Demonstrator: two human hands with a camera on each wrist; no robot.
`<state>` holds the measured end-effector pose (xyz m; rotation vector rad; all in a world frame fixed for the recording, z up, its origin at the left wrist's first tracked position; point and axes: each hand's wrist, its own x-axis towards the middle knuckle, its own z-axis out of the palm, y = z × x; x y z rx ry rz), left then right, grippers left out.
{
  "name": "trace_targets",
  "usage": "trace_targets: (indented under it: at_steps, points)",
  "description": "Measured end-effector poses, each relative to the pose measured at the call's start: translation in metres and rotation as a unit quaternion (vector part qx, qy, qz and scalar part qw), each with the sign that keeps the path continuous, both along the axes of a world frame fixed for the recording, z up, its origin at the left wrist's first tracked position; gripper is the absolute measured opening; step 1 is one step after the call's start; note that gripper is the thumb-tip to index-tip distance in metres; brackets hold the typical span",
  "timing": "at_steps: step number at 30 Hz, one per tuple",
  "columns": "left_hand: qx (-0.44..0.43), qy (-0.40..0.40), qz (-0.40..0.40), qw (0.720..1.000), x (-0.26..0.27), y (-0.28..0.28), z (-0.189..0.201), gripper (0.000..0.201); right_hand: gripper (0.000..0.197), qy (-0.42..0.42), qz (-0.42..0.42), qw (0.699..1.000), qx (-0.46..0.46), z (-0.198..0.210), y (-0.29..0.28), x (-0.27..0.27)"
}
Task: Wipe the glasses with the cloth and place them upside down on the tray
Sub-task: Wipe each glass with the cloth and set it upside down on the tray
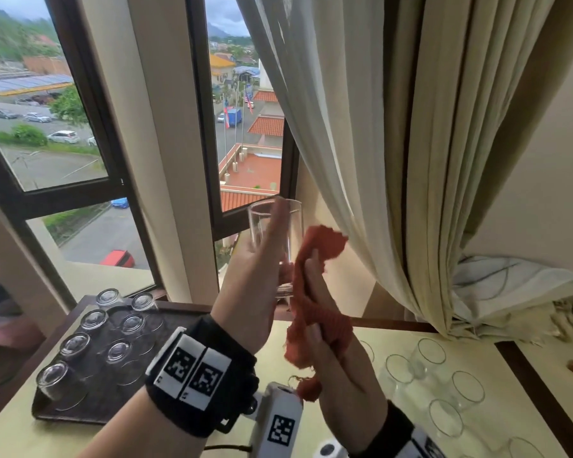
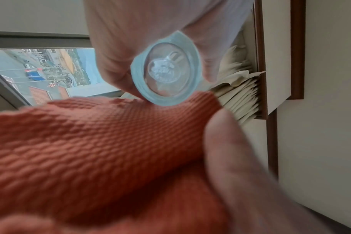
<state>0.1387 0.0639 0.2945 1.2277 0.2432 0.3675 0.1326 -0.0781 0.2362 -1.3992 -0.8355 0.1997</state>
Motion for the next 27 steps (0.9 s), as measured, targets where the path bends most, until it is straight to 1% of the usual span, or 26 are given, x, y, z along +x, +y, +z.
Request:
trace_targets:
  at_steps: [1, 2, 3, 4, 6, 8, 11, 13, 15, 16, 17, 20, 22, 23, 24, 26, 27]
  points:
    - [0.001, -0.002, 0.015, 1.000, 0.000, 0.001, -0.001, 0.092, 0.054, 0.042, -0.006, 0.999, -0.005, -0.002, -0.001, 0.001]
    - [0.001, -0.004, 0.020, 1.000, 0.000, 0.002, -0.004, 0.107, 0.052, 0.073, -0.025, 0.997, -0.011, -0.003, -0.001, 0.002]
    - [0.008, -0.007, 0.019, 1.000, 0.001, 0.000, -0.005, 0.115, 0.050, 0.093, -0.049, 0.994, -0.016, -0.002, -0.001, 0.006]
    - [0.017, -0.009, 0.018, 1.000, 0.000, -0.002, -0.008, 0.112, 0.052, 0.106, -0.071, 0.992, -0.013, 0.001, -0.001, 0.010]
    - [0.016, -0.008, 0.011, 1.000, 0.000, -0.009, -0.014, 0.099, 0.059, 0.108, -0.092, 0.990, 0.001, 0.012, 0.000, 0.021]
    - [0.007, 0.005, 0.021, 1.000, -0.001, -0.018, -0.017, 0.091, 0.059, 0.069, -0.093, 0.993, 0.021, 0.022, 0.001, 0.031]
    - [-0.012, 0.014, 0.015, 1.000, -0.001, -0.024, -0.016, 0.083, 0.054, -0.057, -0.077, 0.995, 0.026, 0.034, 0.003, 0.031]
    - [-0.034, 0.004, 0.020, 0.999, -0.002, -0.019, -0.012, 0.074, 0.056, -0.129, -0.065, 0.989, -0.005, 0.026, 0.001, 0.021]
    - [-0.022, -0.009, 0.032, 0.999, -0.001, -0.010, -0.012, 0.074, 0.059, -0.170, -0.054, 0.983, -0.042, 0.008, -0.004, 0.011]
    - [-0.007, -0.008, 0.044, 0.999, -0.001, -0.006, -0.013, 0.075, 0.060, -0.164, -0.045, 0.984, -0.054, 0.001, -0.006, 0.006]
    - [0.010, 0.001, 0.059, 0.998, -0.001, -0.004, -0.012, 0.073, 0.059, -0.140, -0.036, 0.988, -0.058, -0.004, -0.007, 0.003]
    - [0.025, 0.017, 0.064, 0.997, -0.005, -0.006, -0.013, 0.064, 0.055, 0.006, -0.020, 0.999, -0.029, 0.001, -0.004, 0.003]
    - [0.016, 0.017, 0.053, 0.998, -0.006, -0.011, -0.012, 0.062, 0.055, 0.087, -0.043, 0.995, -0.008, 0.011, 0.000, 0.014]
    - [0.012, 0.016, 0.050, 0.999, -0.006, -0.014, -0.012, 0.062, 0.056, 0.101, -0.060, 0.993, 0.005, 0.018, 0.002, 0.021]
    - [0.006, 0.015, 0.047, 0.999, -0.006, -0.016, -0.012, 0.063, 0.056, 0.090, -0.070, 0.993, 0.020, 0.025, 0.004, 0.028]
    - [-0.006, 0.012, 0.046, 0.999, -0.004, -0.018, -0.012, 0.067, 0.050, 0.000, -0.066, 0.997, 0.034, 0.035, 0.011, 0.033]
    - [-0.011, 0.008, 0.047, 0.999, -0.003, -0.018, -0.012, 0.068, 0.052, -0.047, -0.055, 0.997, 0.031, 0.038, 0.013, 0.032]
